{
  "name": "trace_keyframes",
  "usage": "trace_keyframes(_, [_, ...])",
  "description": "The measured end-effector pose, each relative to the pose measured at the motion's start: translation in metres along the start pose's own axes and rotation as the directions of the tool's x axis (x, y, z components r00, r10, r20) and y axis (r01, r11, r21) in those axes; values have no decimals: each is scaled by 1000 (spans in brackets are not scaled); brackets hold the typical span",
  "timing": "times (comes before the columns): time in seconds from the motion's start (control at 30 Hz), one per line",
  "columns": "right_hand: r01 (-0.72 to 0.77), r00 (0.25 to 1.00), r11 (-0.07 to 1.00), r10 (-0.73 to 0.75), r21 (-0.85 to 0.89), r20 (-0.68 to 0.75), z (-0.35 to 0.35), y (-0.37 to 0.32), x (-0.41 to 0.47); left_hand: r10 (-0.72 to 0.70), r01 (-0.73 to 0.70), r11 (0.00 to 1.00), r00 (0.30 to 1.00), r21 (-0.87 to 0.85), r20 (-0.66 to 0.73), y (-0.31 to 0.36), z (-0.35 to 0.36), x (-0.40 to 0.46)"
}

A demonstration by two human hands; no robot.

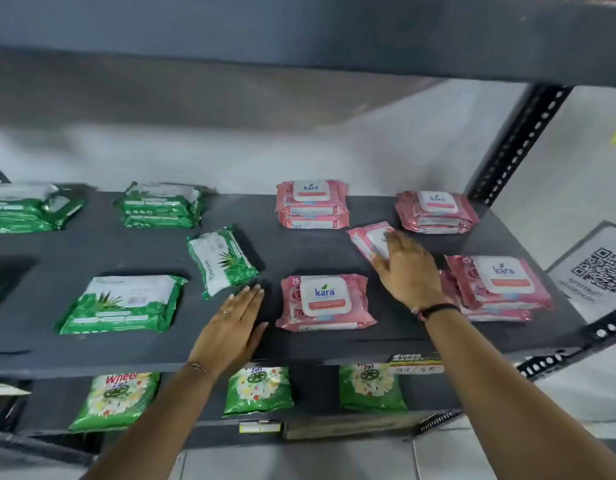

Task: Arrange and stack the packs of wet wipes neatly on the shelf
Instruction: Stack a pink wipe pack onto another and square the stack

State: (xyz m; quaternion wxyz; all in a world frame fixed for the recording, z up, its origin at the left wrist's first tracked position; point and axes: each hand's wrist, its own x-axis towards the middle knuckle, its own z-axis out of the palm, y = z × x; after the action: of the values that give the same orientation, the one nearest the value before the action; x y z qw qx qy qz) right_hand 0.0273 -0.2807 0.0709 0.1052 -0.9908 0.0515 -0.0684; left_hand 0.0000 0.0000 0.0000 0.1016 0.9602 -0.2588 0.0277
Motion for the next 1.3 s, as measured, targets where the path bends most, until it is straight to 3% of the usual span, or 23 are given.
trace_keyframes(0.13, [-73,993,997,74,-14,93,5,8,28,-98,92,992,994,-90,-57,-3,12,1])
trace_keyframes(0.23, [-162,971,986,154,27,182,14,12,40,-83,75,993,993,-95,-81,-8,16,4])
trace_keyframes(0.47, [-235,965,966,218,105,148,13,15,47,-100,93,991,993,-95,-63,-5,13,3])
trace_keyframes(0.53, [-173,982,967,155,189,104,6,15,44,-96,91,993,993,-79,-62,-4,12,3])
trace_keyframes(0.63, [85,993,953,-106,292,58,-11,5,30,-92,88,993,994,-78,-52,-3,11,3])
trace_keyframes(0.73, [322,917,875,-384,361,112,-27,-11,14,-101,97,990,994,-101,-43,-2,10,3])
trace_keyframes(0.87, [466,776,784,-585,410,235,-29,-28,-1,-106,101,991,993,-92,-49,0,9,2])
trace_keyframes(0.93, [493,729,774,-617,397,296,-23,-30,-3,-104,99,991,993,-92,-50,0,9,2])
trace_keyframes(1.1, [505,697,809,-588,300,412,-24,-31,-6,-108,101,989,992,-108,-59,0,9,1])
trace_keyframes(1.3, [495,727,841,-538,218,427,-31,-36,-12,-110,103,987,992,-126,-55,-1,9,1])
